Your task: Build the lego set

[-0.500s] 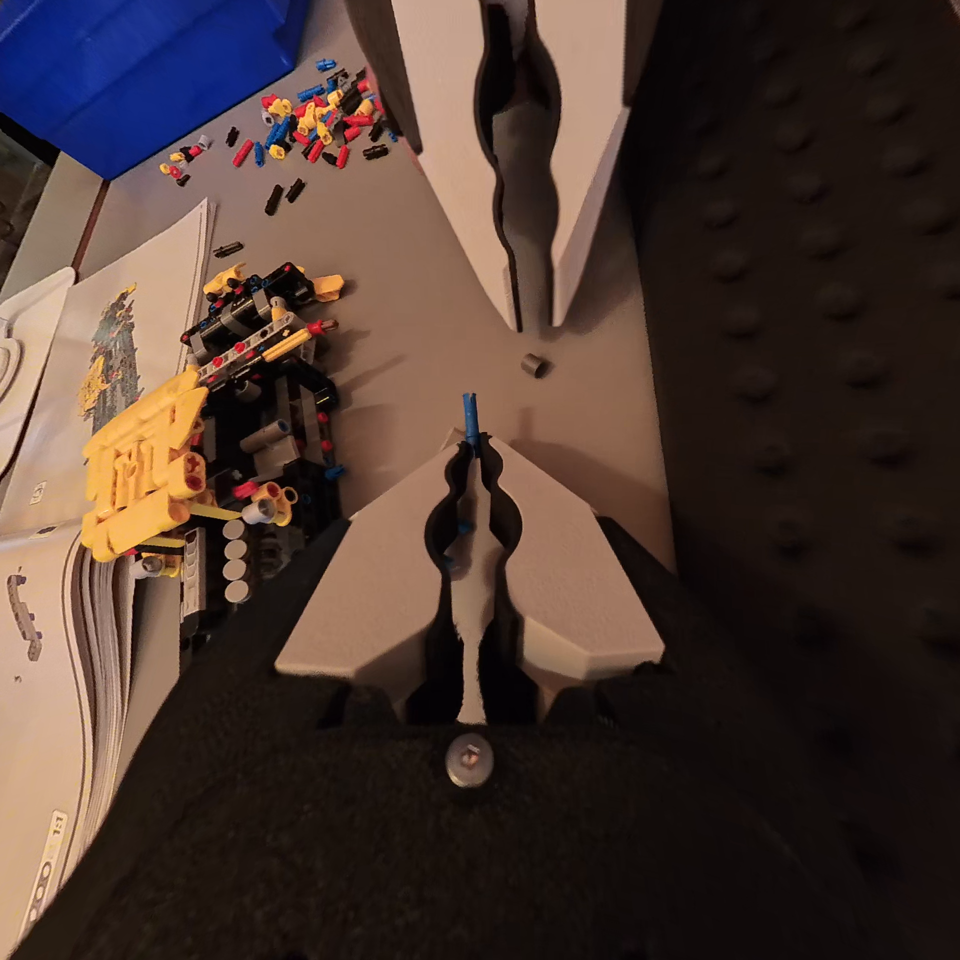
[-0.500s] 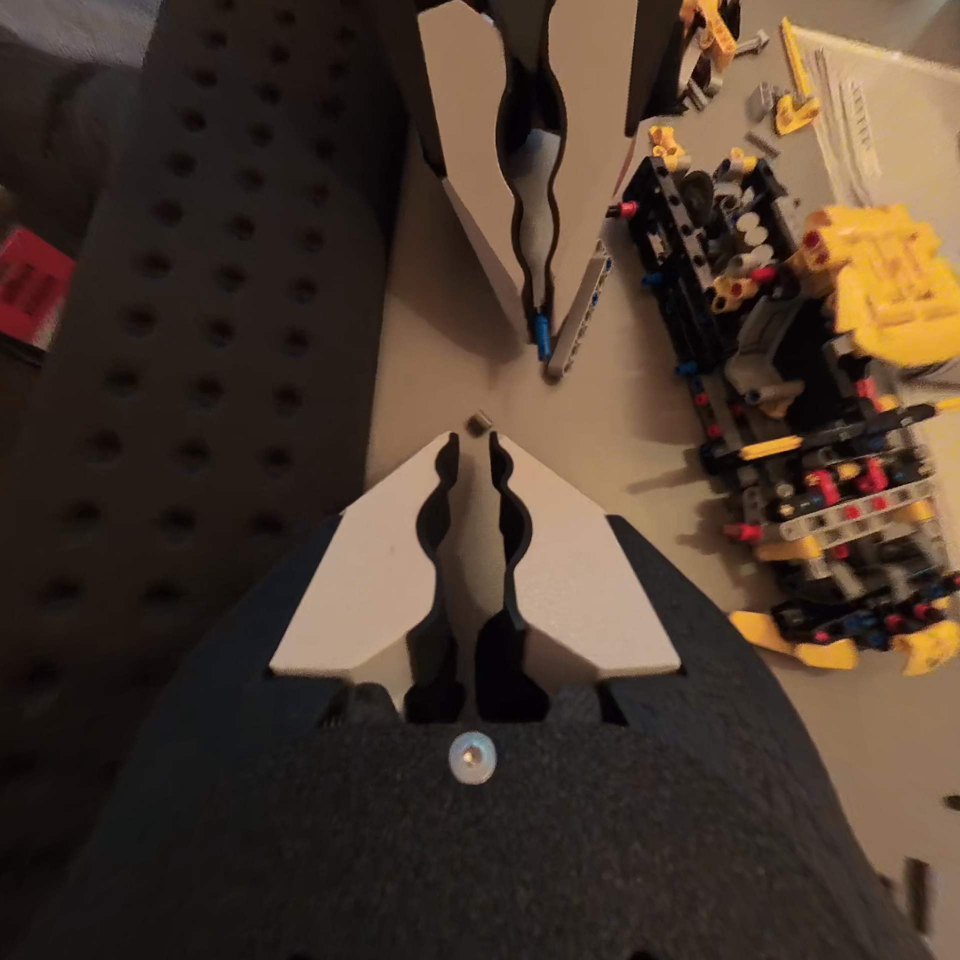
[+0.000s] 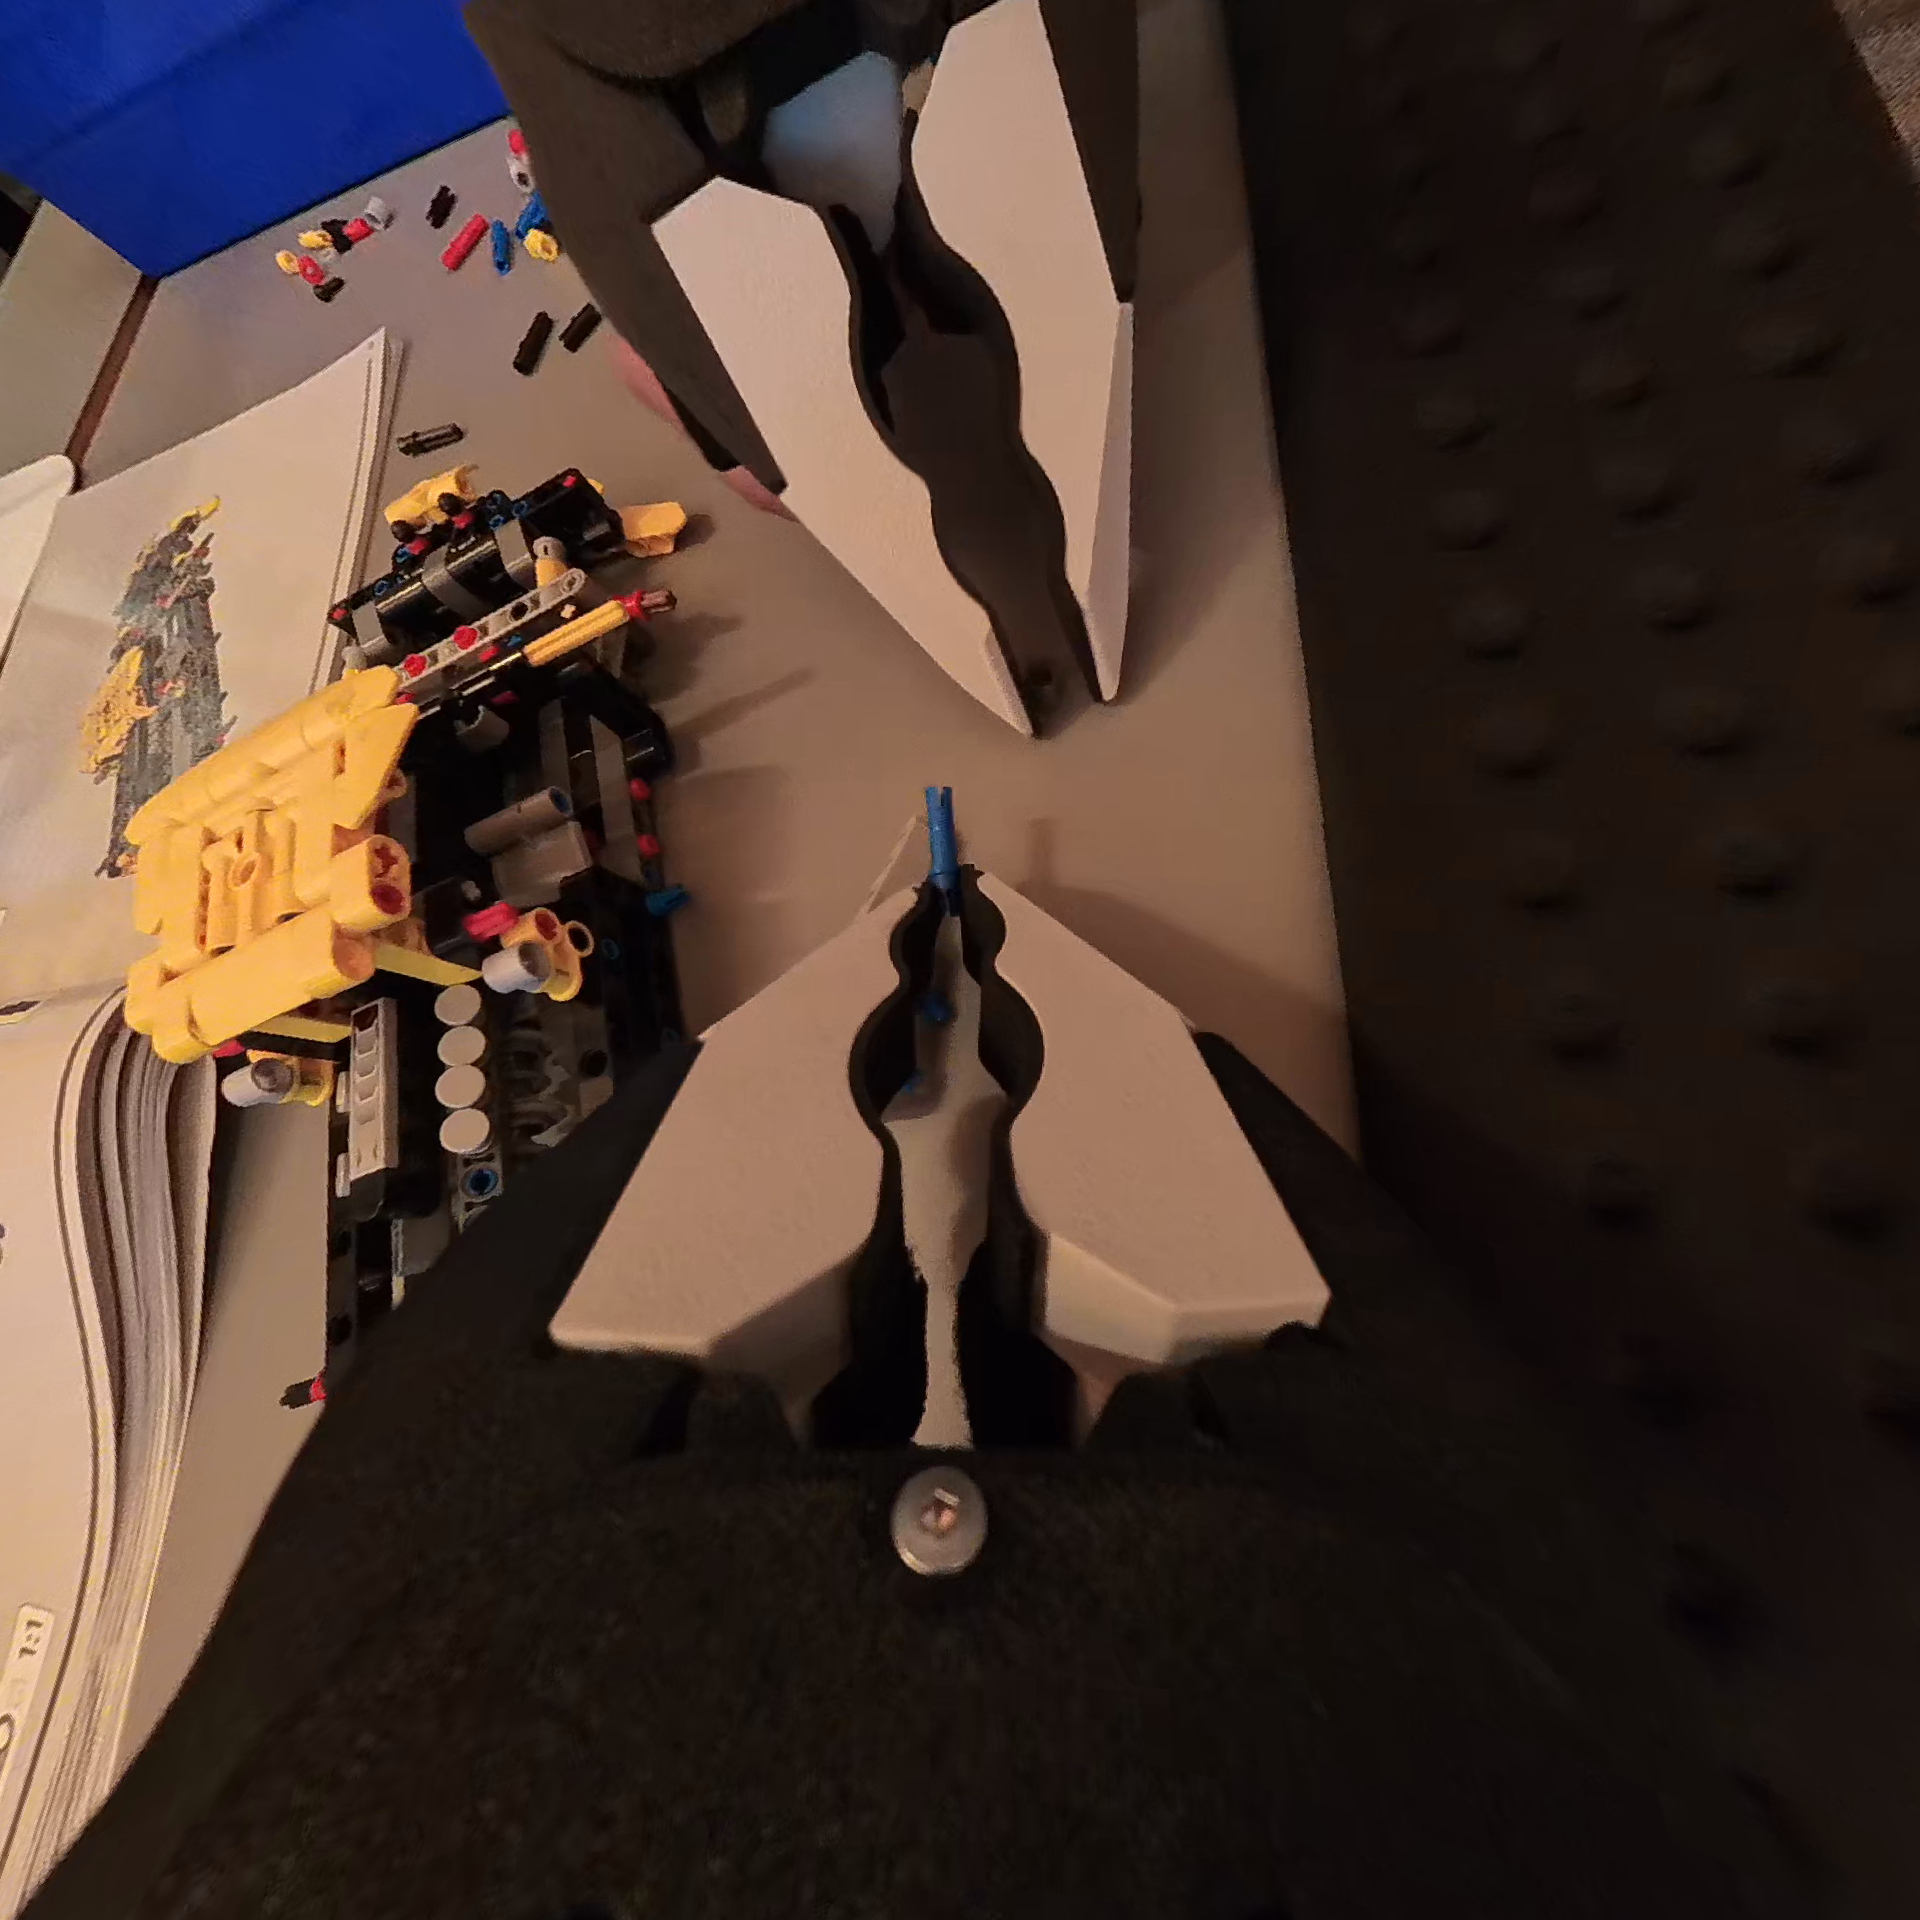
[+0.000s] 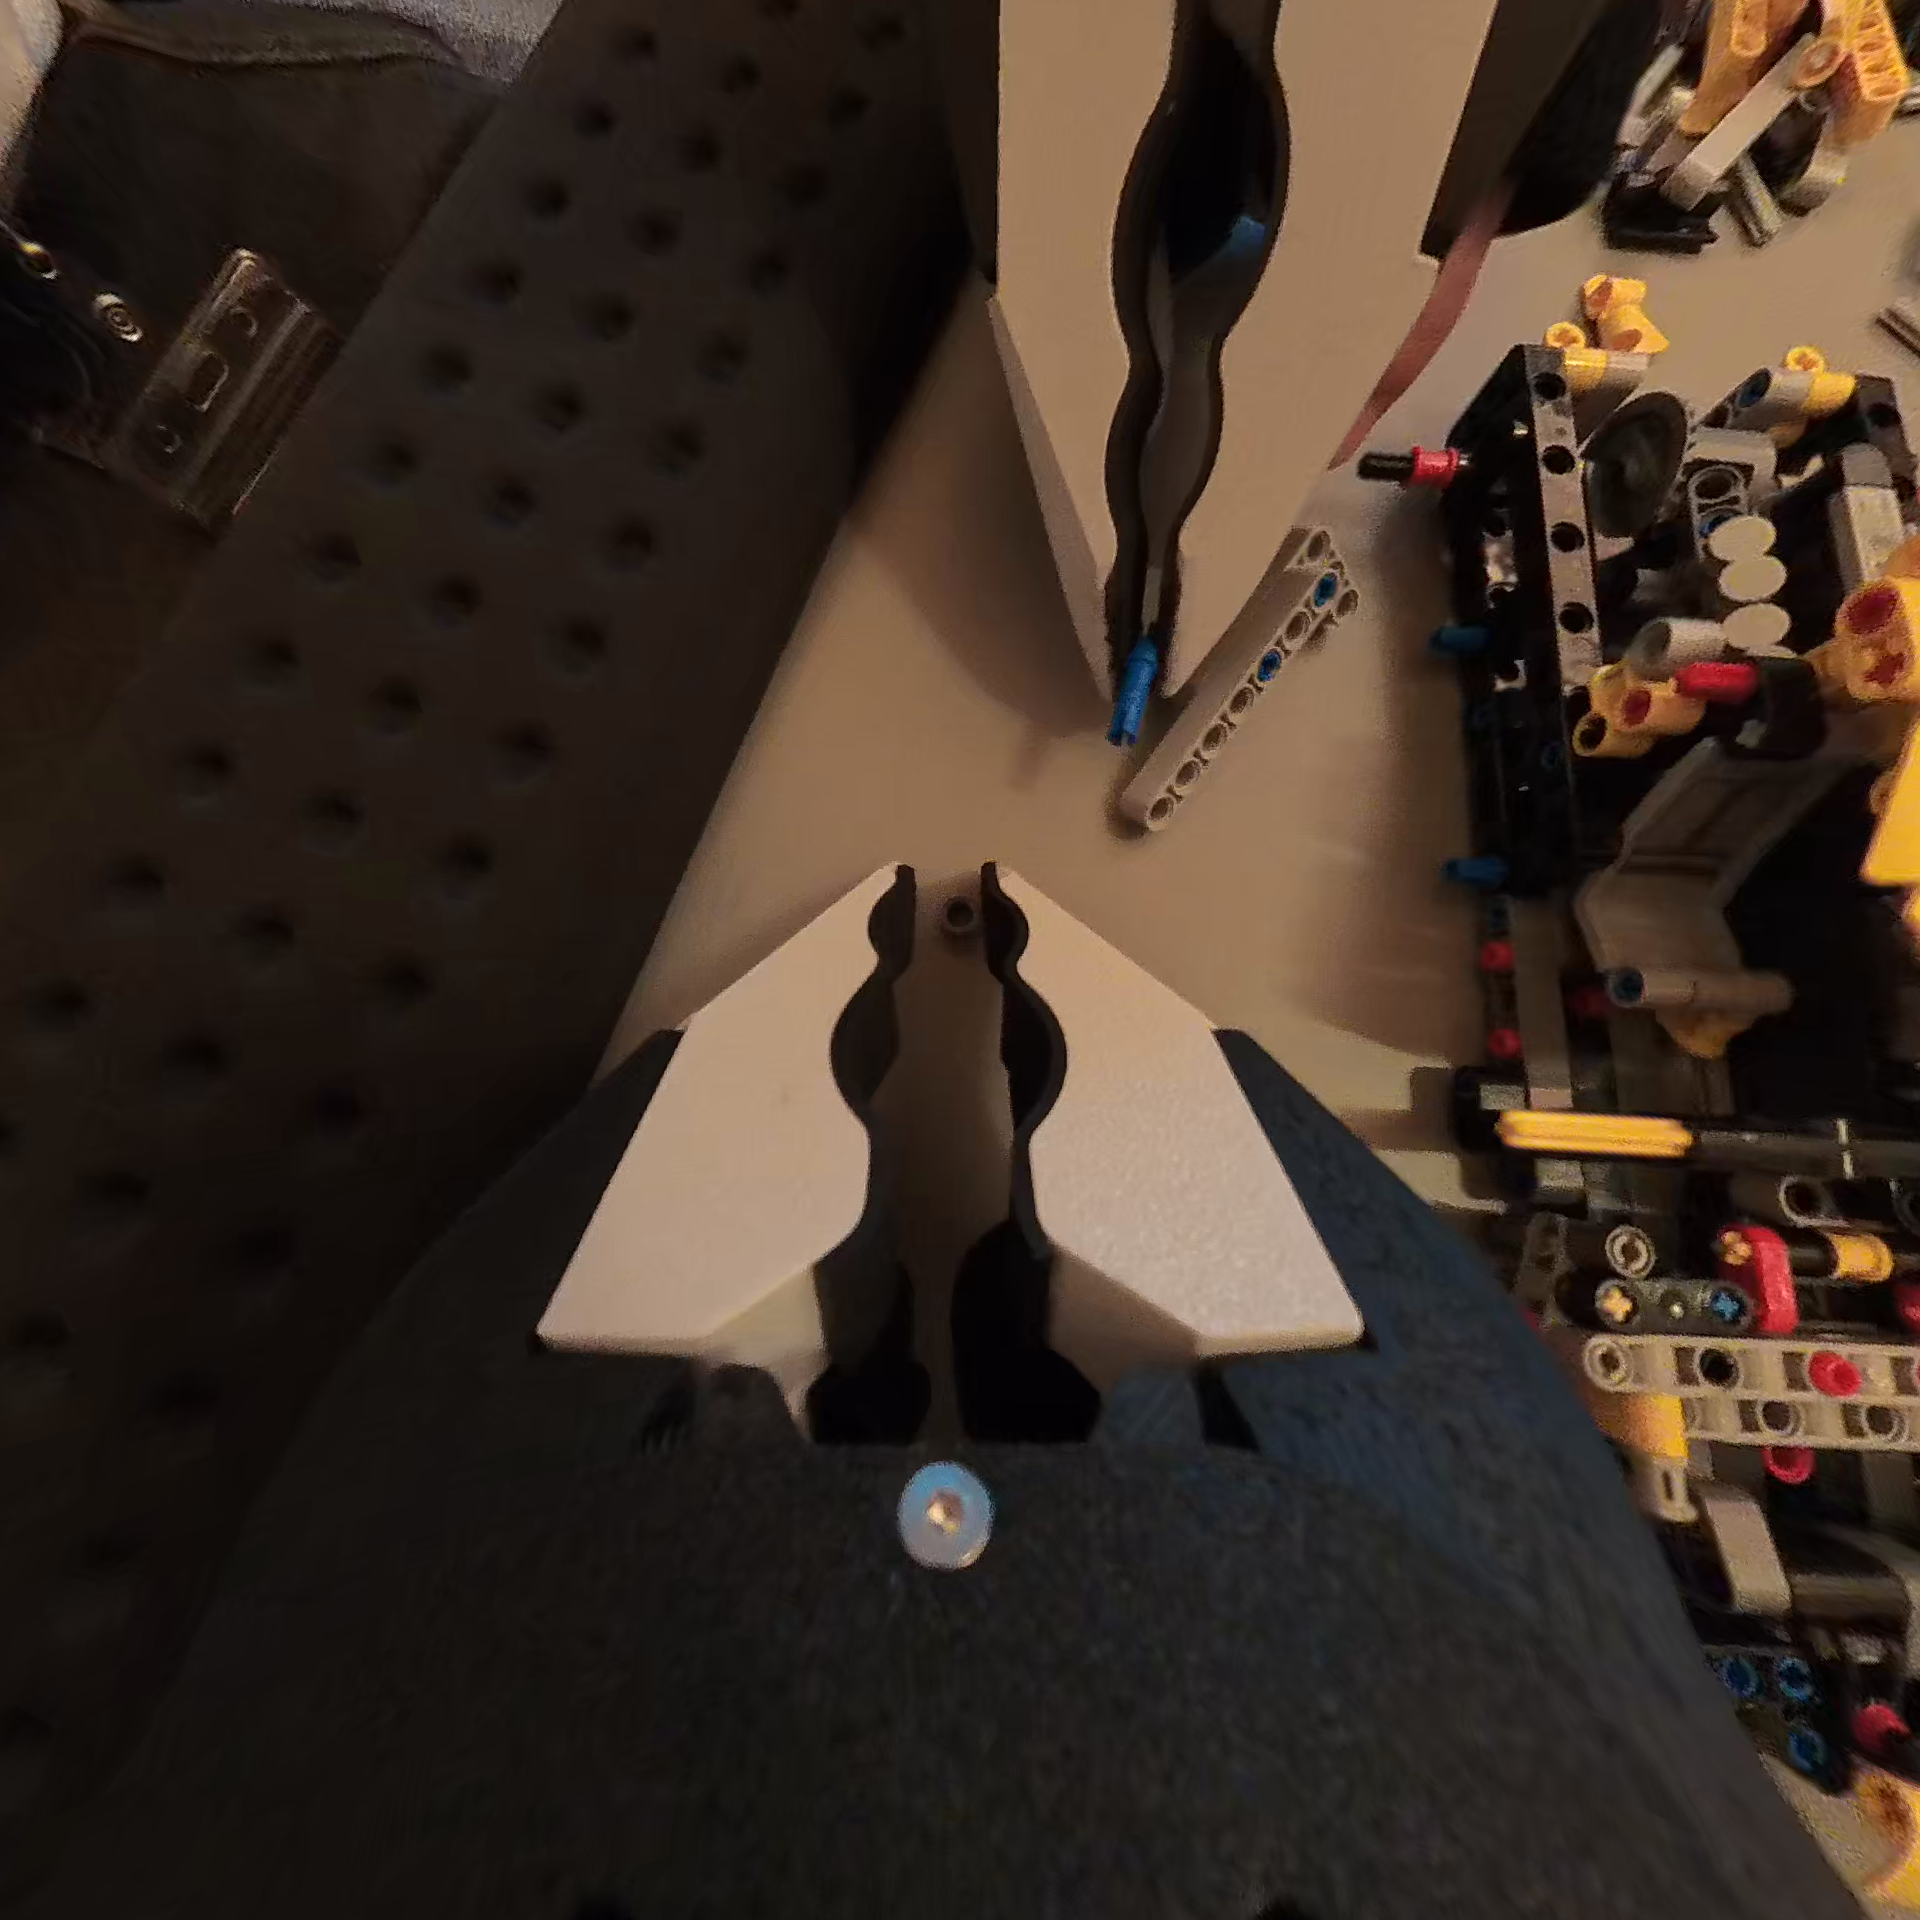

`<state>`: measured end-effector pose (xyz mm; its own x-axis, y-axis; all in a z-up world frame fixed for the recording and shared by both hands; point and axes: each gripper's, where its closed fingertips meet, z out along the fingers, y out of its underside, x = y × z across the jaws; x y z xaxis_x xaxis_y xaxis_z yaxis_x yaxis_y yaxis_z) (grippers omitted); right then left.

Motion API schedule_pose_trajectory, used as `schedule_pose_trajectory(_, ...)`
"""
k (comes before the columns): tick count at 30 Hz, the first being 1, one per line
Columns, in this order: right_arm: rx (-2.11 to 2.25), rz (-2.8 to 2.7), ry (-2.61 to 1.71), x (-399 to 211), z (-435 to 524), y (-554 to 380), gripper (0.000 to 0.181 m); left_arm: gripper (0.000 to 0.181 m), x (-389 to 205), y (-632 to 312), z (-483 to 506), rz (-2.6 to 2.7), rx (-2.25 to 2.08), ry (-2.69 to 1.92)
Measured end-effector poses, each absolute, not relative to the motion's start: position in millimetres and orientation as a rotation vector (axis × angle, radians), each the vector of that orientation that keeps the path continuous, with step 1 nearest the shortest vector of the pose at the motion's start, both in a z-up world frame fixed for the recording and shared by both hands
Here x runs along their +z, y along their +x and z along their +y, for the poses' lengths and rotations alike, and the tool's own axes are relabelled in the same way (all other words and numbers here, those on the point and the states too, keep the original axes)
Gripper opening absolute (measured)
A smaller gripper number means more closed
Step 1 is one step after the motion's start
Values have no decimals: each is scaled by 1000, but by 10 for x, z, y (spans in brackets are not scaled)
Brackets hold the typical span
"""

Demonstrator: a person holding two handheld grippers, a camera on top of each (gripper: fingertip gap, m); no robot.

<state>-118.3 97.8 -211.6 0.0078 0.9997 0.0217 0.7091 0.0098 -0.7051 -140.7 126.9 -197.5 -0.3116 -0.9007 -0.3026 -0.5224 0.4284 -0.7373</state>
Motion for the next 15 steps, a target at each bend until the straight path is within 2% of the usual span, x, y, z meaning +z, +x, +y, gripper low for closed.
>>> schedule_pose_trajectory(2,688,-1728,-1740,-2116,1000,-1162,7,4,-1980,-1401,1251,1982,-684,-1193)
schedule_pose_trajectory(15,610,-1636,-1777,-2053,1003,-1079,9,4,-2020,-1387,1153,2018,-686,-1165)
